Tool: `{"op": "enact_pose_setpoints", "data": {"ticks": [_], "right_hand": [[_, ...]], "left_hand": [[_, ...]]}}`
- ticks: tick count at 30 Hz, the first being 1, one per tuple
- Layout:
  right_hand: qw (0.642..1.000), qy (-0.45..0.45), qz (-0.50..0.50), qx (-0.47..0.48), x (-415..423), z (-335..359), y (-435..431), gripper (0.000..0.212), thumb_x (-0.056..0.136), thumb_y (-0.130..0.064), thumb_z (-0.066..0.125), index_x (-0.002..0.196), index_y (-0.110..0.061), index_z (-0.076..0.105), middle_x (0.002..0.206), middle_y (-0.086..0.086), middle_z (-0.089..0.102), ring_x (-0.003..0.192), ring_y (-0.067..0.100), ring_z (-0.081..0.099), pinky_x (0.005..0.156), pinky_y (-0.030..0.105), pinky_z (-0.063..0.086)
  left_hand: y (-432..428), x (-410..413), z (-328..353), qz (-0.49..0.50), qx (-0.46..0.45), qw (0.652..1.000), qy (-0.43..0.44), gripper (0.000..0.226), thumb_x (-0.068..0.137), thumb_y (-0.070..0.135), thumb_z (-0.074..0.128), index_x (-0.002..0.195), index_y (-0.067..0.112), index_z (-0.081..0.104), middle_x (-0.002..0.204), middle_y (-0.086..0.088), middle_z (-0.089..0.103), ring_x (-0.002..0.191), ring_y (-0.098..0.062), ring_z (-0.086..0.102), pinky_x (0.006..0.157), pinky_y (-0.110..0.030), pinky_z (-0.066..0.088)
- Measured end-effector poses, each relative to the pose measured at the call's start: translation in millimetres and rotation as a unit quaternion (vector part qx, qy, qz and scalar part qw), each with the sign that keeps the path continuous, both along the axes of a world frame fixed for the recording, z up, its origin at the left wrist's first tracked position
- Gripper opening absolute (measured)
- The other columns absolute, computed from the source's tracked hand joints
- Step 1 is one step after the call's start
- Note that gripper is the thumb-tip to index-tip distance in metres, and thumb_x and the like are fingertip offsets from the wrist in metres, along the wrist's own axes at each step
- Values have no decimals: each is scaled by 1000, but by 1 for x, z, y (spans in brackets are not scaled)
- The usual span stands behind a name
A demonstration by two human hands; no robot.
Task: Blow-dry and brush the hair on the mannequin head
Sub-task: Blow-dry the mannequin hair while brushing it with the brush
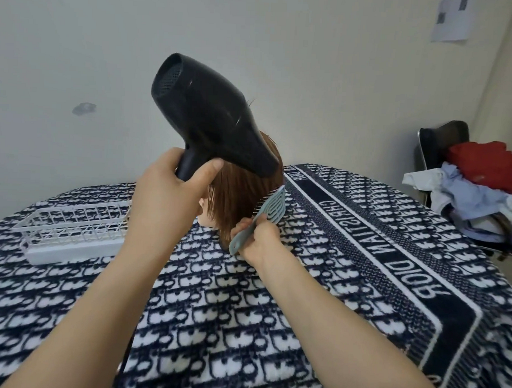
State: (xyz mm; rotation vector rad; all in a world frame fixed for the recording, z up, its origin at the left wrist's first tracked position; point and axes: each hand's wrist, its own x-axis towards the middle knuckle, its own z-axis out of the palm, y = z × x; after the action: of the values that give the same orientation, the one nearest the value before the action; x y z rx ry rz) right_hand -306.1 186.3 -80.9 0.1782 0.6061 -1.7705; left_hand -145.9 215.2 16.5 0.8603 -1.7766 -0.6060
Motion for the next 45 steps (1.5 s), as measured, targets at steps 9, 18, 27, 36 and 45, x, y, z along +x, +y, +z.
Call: {"op": "enact_pose_setpoints", "data": {"ticks": [9, 18, 27, 36, 45], "right_hand": [[1000, 0, 14, -27, -5, -6, 6, 37, 101, -38, 39, 77, -11, 43, 40, 2, 40, 27, 13, 36, 34, 15, 35], [999, -32, 14, 7, -2, -3, 6, 40, 99, -39, 44, 71, -11, 42, 39, 1, 39, 24, 13, 34, 35, 12, 35], [997, -54, 15, 58, -1, -3, 7, 41, 96, -35, 54, 65, -10, 42, 32, 2, 37, 20, 12, 33, 34, 12, 35], [996, -83, 12, 29, -1, -14, 10, 44, 96, -38, 53, 64, -9, 43, 34, 3, 40, 20, 13, 35, 32, 13, 35], [996, -80, -8, 33, -3, -23, 13, 40, 100, -29, 46, 66, -8, 43, 34, 3, 38, 20, 12, 34, 31, 12, 35]], "left_hand": [[4, -7, -4, 80, -103, 989, -72, 31, 90, 63, 63, 85, 36, 48, 65, 15, 55, 64, -20, 56, 53, -32, 32], [7, -8, -7, 79, -130, 984, -89, 26, 90, 59, 65, 86, 43, 45, 60, 19, 50, 58, -3, 48, 50, -27, 26], [2, -7, -12, 78, -105, 987, -95, 33, 89, 61, 65, 78, 36, 47, 62, 14, 55, 60, -4, 53, 51, -28, 29], [1, -5, -18, 90, -106, 984, -111, 33, 89, 63, 63, 81, 34, 49, 62, 12, 56, 61, -5, 52, 50, -29, 28], [2, -1, -21, 86, -99, 984, -124, 30, 89, 60, 66, 83, 33, 52, 60, 11, 53, 59, -3, 49, 50, -28, 26]]}}
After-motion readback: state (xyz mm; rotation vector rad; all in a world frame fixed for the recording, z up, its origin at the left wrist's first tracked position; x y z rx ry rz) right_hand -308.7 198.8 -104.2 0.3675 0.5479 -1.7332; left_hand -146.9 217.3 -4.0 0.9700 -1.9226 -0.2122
